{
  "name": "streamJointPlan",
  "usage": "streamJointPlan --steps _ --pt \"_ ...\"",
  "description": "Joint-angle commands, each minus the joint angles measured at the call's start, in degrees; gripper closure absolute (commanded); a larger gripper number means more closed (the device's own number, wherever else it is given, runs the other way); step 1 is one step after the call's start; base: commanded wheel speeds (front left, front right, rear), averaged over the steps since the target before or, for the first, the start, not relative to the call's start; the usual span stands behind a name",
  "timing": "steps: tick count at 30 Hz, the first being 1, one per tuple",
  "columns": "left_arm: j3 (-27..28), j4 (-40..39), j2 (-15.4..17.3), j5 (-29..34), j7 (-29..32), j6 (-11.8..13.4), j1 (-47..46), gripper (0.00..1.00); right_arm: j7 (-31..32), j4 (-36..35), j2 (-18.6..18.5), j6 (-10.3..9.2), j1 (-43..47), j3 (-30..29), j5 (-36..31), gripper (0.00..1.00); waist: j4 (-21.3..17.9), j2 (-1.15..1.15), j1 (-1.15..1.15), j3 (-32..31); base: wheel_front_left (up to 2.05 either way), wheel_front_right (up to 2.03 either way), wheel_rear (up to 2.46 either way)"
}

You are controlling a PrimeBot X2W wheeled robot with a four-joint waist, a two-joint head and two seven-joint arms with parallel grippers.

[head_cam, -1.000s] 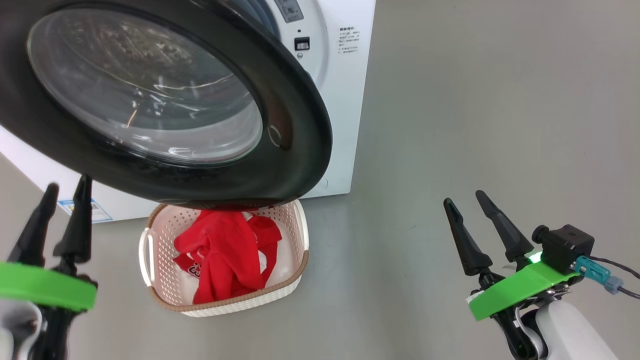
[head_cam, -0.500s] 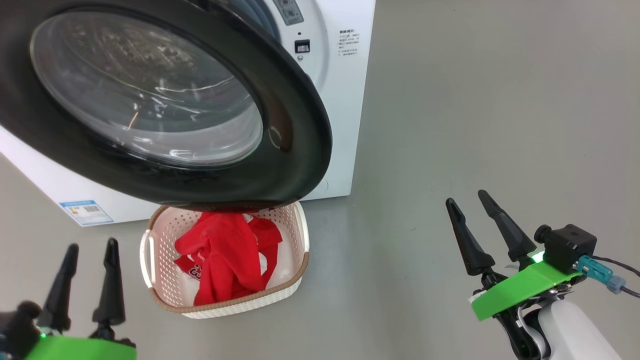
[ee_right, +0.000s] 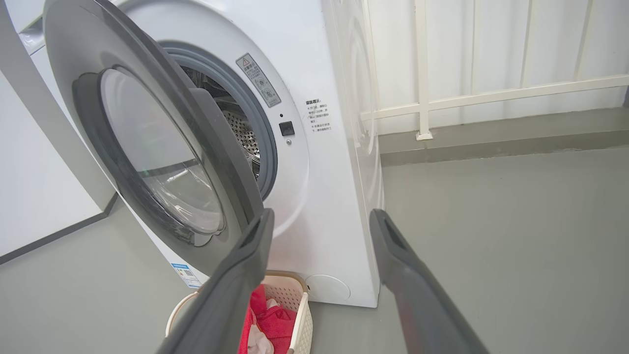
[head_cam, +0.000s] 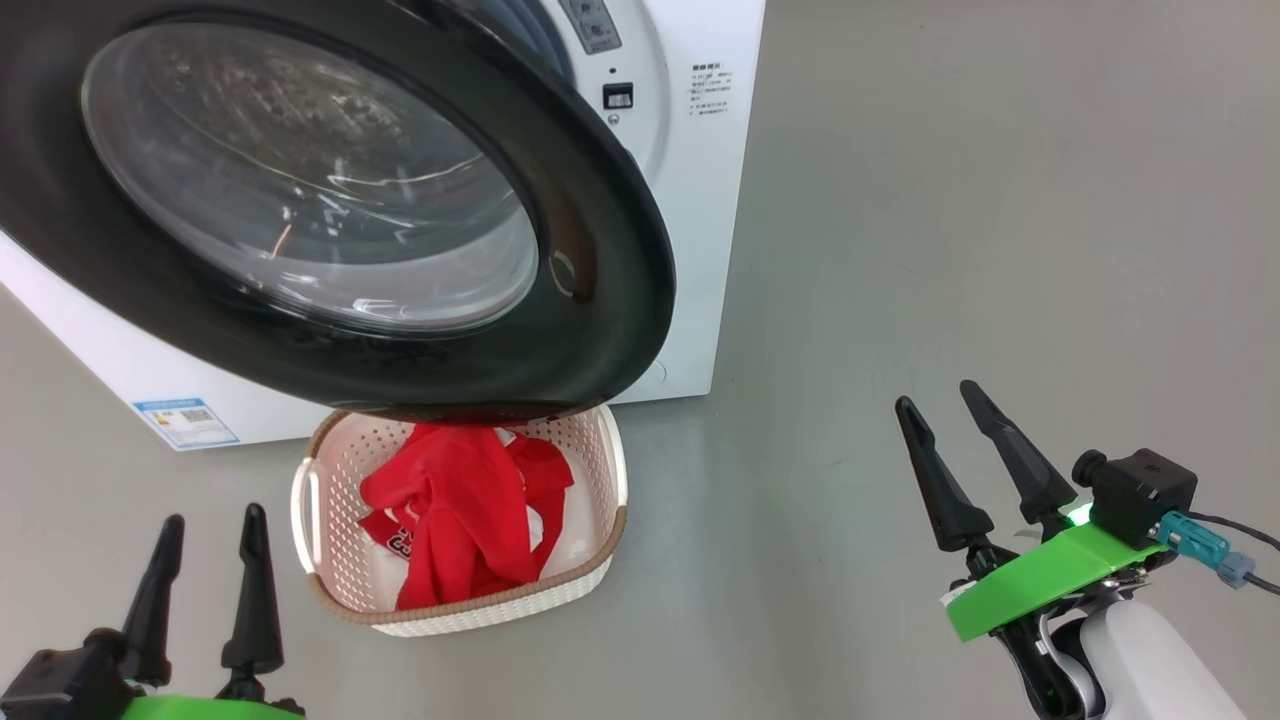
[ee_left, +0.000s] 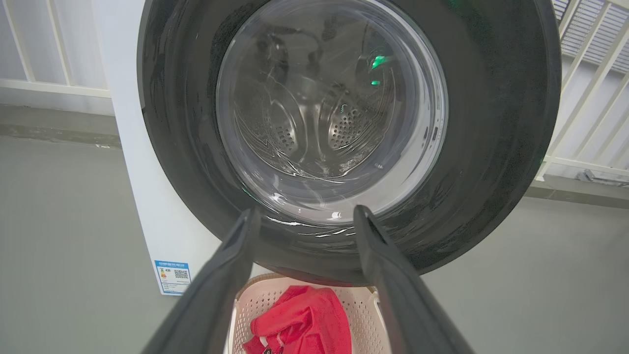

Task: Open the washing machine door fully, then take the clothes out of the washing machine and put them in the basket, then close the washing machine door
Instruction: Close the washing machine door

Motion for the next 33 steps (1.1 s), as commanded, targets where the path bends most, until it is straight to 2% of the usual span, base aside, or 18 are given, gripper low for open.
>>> streamJointPlan --steps 1,33 --pt "2.5 -1.2 0.8 0.7 -0.7 0.2 -1.0 0.0 -0.3 -1.2 -0.5 0.09 0.8 1.0 -0.3 0.0 0.0 0.0 0.0 0.0 0.0 0.0 0.0" --pt "4.9 -1.2 -2.0 4.0 -0.7 -2.2 -1.3 0.0 -0.3 -1.4 -1.0 0.09 0.0 2.1 -0.7 0.0 0.3 0.0 0.0 0.0 0.0 0.0 0.0"
